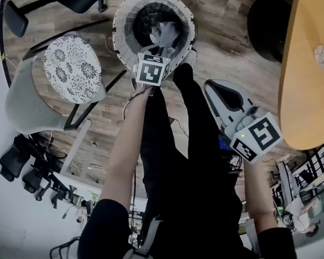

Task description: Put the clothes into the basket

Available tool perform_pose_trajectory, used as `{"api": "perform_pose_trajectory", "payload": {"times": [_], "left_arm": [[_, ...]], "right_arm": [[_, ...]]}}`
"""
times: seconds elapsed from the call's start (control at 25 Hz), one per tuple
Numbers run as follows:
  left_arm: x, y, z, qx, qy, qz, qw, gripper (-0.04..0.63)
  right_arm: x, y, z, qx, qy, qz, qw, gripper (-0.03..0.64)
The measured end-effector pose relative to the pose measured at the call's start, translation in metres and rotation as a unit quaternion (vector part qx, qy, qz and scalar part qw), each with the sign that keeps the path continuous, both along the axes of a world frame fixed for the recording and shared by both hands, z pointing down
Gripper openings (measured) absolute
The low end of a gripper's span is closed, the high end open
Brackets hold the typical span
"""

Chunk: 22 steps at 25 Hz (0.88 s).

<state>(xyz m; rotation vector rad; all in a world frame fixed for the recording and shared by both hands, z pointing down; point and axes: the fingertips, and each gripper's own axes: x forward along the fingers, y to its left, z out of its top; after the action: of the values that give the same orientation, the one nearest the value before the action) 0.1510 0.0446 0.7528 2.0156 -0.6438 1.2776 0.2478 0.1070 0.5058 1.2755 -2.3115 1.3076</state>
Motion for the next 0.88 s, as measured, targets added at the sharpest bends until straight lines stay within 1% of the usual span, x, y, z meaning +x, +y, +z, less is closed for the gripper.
{"api": "perform_pose_trajectory", "payload": {"times": [0.16,0.28,0.36,0.52,0.6,0.88], "left_arm": [[0.008,0.004,0.037,-0.005,-0.006,-0.017,0.9998,0.023],[0.015,-0.001,0.065,0.017,-0.002,-0.016,0.9997,0.023],[0.017,0.0,0.082,0.022,-0.005,-0.009,0.9997,0.023],[0.018,0.009,0.117,0.003,-0.021,0.004,0.9998,0.023],[0.017,0.008,0.131,0.0,-0.026,0.005,0.9996,0.023],[0.017,0.004,0.176,-0.002,-0.025,-0.003,0.9997,0.023]], "right_arm": [[0.004,0.01,0.028,-0.013,-0.002,0.009,1.0,0.018],[0.002,0.015,0.05,-0.024,-0.007,0.015,1.0,0.018],[-0.001,0.018,0.058,-0.03,-0.011,0.017,0.999,0.018],[-0.003,0.02,0.072,-0.037,-0.015,0.019,0.999,0.018],[-0.002,0.021,0.081,-0.039,-0.015,0.018,0.999,0.018],[-0.002,0.026,0.109,-0.047,-0.013,0.016,0.999,0.018]]}}
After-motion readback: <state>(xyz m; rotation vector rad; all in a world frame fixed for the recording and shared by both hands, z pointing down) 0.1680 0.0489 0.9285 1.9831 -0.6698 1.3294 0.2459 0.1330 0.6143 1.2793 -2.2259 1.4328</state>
